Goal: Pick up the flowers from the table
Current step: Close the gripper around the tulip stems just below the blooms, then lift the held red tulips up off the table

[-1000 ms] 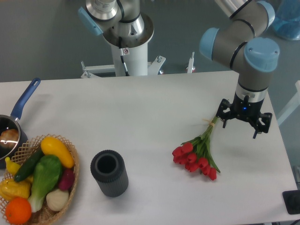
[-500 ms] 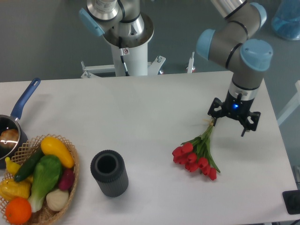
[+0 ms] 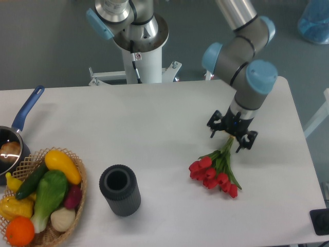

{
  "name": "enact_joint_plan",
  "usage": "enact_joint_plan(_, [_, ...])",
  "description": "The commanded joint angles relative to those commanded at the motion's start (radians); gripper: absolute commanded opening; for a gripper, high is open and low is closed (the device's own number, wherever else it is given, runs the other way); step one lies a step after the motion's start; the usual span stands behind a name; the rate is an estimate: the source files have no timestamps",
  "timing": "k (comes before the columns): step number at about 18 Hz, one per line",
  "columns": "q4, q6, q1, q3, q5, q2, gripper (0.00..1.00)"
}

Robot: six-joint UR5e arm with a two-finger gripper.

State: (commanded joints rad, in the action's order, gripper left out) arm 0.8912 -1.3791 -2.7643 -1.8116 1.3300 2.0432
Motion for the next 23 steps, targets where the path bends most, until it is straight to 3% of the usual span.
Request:
enact_joint_plan(6, [-0.002,-0.005,-0.001,0.003,-0.003,0.018,0.98])
enact_joint_plan(11, [-0.002,-0.006,-0.014,0.009,-0.006,0.015,0.57])
enact_joint_plan(12, [0.000,-0.006,-0.014,0.009,-0.006,0.014,0.30])
enact_joint_plan(13, [0.000,-0.006,-0.015,0.009,-0.006,0.012,0.10])
enact_joint_plan(14, [0.000,-0.008,-0.020,0.009,-0.006,0.009,0.00])
enact_joint_plan(18, [0.000,-0.003,-0.031,0.014,-0.003,-0.003,0.00])
enact_joint_plan(23, [0.006,0.018,-0.034,0.080,0.012,-0.024,0.00])
